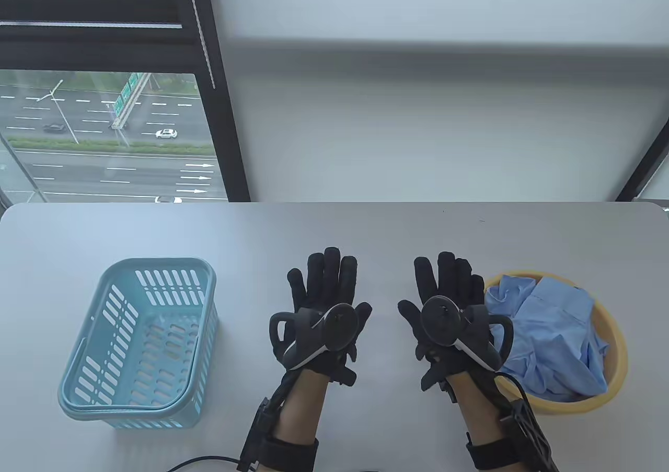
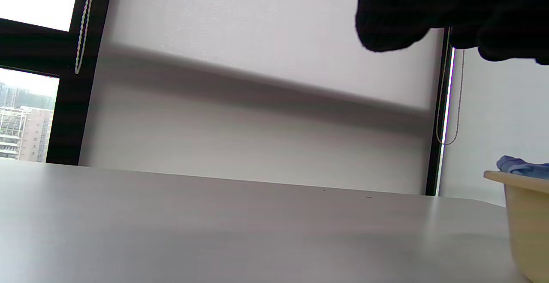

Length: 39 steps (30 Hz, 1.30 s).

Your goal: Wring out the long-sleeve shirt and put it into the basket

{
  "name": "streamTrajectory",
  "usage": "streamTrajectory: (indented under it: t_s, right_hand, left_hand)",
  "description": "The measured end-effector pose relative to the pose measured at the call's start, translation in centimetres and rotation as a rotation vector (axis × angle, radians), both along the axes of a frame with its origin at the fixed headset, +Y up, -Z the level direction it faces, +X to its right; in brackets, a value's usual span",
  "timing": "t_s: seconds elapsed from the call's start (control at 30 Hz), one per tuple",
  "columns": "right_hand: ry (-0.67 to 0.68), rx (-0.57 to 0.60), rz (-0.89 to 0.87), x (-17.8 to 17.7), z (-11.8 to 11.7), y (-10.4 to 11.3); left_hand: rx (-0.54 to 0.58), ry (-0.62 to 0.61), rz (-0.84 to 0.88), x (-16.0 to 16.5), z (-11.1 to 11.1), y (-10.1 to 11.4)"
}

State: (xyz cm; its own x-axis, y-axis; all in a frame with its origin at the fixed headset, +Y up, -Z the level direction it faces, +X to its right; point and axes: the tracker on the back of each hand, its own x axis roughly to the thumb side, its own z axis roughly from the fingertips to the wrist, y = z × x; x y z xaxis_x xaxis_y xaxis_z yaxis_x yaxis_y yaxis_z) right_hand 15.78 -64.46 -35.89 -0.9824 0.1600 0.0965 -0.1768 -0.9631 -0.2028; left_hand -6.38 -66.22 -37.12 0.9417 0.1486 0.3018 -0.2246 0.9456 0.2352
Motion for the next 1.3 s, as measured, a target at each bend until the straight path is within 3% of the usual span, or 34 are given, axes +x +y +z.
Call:
streamTrajectory:
  t_s: [0.27, 0.37, 0.5, 0.6, 0.73, 0.93, 1.1, 1.3]
  right_hand:
    - [-0.024, -0.043, -0.052, 1.7, 0.3, 1.7]
    - [-0.108, -0.053, -0.094, 4.7, 0.9, 3.8]
    - [-0.242, -0.134, -0.118, 9.7, 1.6, 4.8]
    - [-0.364, -0.211, -0.175, 13.8, 1.3, 3.5]
    - [-0.421, -0.348, -0.259, 17.4, 0.4, 0.4]
    - [-0.473, -0.503, -0.243, 18.3, -1.2, -3.1]
    - [-0.586, -0.478, -0.151, 18.8, -1.4, -3.3]
    - [-0.55, -0.412, -0.198, 19.3, -0.7, -2.3]
  left_hand:
    - [-0.004, -0.004, -0.007, 0.1, 0.2, 0.0]
    - [-0.002, -0.014, 0.002, 0.3, 0.2, 0.1]
    - [-0.006, -0.033, 0.011, 0.6, 0.2, 0.2]
    - [-0.015, -0.045, 0.018, 0.8, 0.3, 0.2]
    - [-0.034, -0.061, 0.039, 0.9, 0.2, 0.1]
    - [-0.049, -0.086, 0.051, 1.4, 0.0, 0.0]
    - [-0.054, -0.09, 0.049, 1.5, 0.0, 0.0]
    - [-0.062, -0.091, 0.074, 1.1, 0.1, 0.5]
